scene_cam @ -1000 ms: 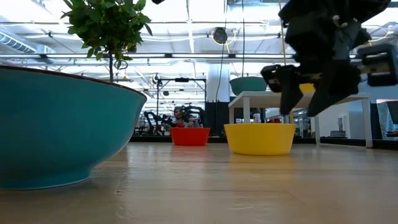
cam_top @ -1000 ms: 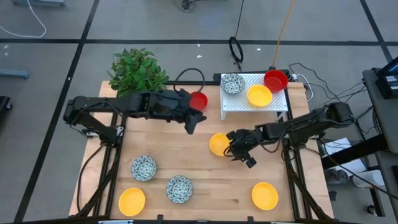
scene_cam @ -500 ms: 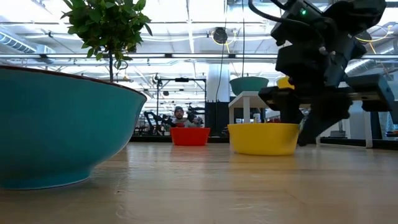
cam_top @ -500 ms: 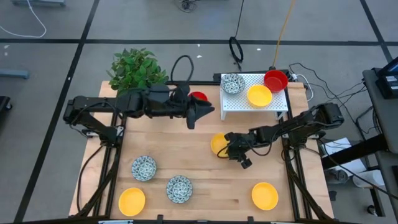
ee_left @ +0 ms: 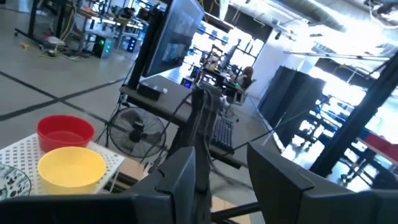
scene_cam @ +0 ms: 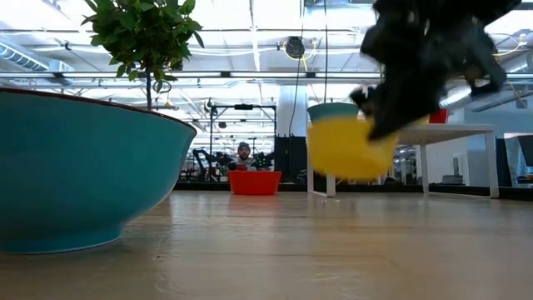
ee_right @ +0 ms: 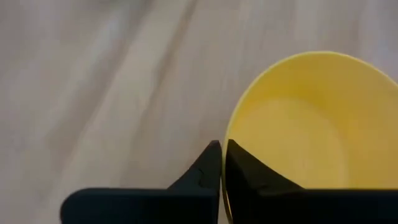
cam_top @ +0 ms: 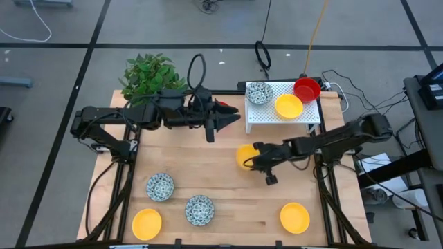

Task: Pick & Place Mini bowls
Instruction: Stack the yellow bowl on the yellow bowl on the shelf, then stack the red bowl on the red bowl on the shelf

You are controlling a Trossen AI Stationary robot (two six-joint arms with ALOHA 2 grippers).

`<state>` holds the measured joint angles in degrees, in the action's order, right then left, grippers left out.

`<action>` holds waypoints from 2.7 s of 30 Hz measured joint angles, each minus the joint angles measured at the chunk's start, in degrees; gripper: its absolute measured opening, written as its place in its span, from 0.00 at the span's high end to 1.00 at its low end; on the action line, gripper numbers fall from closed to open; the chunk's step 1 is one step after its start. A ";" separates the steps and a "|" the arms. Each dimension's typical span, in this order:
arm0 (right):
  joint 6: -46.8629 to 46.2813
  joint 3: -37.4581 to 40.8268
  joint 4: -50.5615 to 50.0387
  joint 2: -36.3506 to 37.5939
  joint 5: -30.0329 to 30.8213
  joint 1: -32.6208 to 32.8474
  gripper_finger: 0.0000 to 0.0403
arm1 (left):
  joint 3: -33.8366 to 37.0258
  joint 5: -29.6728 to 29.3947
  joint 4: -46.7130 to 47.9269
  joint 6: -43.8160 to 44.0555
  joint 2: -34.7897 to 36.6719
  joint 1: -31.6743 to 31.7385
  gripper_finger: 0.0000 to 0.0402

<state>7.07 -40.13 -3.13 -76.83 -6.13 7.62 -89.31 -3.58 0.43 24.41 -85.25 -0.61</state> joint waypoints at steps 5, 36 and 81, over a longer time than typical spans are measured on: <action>-0.94 -1.18 -0.30 8.87 0.60 -1.05 1.00 | -0.03 0.12 2.33 0.11 0.00 -0.05 0.63; -17.56 -21.54 -40.57 23.91 28.60 -23.72 1.00 | -0.03 -1.09 23.04 -1.56 0.00 2.53 0.63; -19.41 -21.52 -44.85 17.06 24.18 -30.80 0.73 | -0.05 -9.25 35.91 -1.66 -0.79 2.90 0.63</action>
<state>-12.34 -61.65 -47.98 -59.77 18.05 -23.18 -89.36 -12.83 36.34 22.75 -86.04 2.28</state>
